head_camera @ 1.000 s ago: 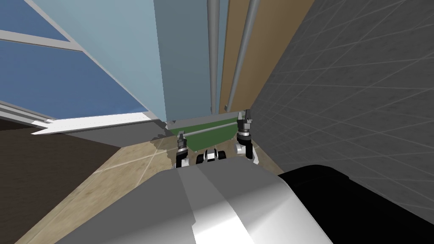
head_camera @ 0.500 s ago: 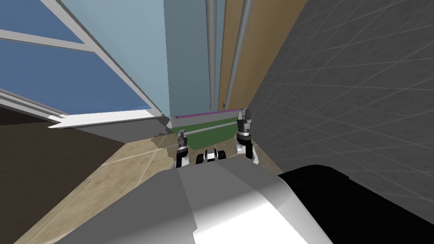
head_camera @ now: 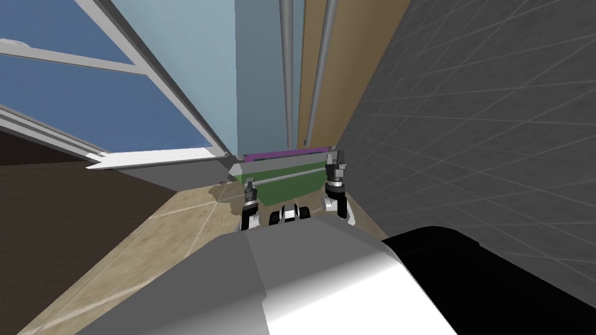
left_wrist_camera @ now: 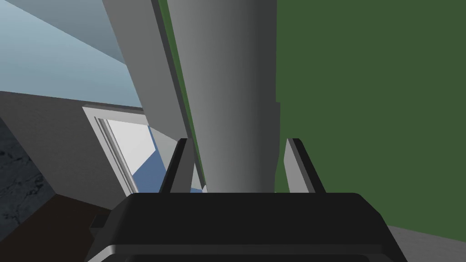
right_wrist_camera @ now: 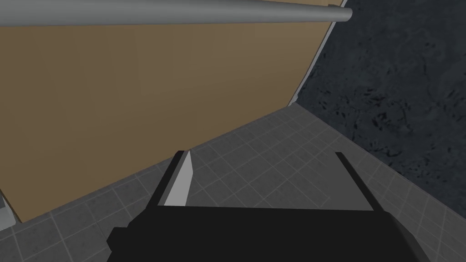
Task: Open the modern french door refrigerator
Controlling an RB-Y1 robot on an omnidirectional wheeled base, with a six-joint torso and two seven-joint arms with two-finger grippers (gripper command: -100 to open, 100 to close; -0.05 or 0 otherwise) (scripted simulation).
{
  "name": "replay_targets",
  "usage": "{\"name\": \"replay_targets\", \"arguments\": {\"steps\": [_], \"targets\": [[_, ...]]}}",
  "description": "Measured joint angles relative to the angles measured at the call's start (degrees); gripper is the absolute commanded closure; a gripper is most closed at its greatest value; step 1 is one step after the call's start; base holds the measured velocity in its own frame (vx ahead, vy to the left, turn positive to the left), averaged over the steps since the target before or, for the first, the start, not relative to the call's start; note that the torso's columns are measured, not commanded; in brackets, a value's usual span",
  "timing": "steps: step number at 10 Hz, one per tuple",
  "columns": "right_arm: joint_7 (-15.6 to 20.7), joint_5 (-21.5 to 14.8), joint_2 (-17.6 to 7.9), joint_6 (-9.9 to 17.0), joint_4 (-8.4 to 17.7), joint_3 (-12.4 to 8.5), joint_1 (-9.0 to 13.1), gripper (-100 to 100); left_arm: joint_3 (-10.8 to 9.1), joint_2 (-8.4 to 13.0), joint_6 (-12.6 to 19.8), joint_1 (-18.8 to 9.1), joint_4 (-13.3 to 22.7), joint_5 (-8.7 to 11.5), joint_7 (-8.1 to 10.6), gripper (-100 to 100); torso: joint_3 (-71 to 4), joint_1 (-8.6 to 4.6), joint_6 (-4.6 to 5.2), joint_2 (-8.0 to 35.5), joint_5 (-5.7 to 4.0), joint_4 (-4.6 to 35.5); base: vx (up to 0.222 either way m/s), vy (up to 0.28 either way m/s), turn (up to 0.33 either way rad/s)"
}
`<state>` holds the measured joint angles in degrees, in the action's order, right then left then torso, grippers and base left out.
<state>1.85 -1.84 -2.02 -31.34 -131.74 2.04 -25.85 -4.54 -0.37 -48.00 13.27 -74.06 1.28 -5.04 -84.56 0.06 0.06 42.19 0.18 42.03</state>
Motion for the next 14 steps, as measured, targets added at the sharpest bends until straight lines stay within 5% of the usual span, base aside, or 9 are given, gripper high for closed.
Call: {"name": "replay_targets", "arguments": {"steps": [11,12,14], "targets": [[0.00,0.00,0.00,0.00,0.00,0.00,0.00,0,1.26,-0.09,0.04,2.03,-1.94,-0.53,0.43,100,0.01,-0.02,-0.02,0.02,-0.04,0.07,-0.153,-0.023,0.014],[0.00,0.00,0.00,0.00,0.00,0.00,0.00,0,1.42,-0.14,-0.12,2.29,-1.96,-0.59,0.46,-100,-0.02,0.02,-0.01,-0.02,-0.03,0.03,-0.145,-0.018,0.032],[0.00,0.00,0.00,0.00,0.00,0.00,-0.02,0,1.28,0.04,3.11,1.10,-4.04,-0.55,0.42,-100,-0.30,0.04,-0.05,-0.40,-0.19,0.19,-0.044,-0.011,0.029]]}}
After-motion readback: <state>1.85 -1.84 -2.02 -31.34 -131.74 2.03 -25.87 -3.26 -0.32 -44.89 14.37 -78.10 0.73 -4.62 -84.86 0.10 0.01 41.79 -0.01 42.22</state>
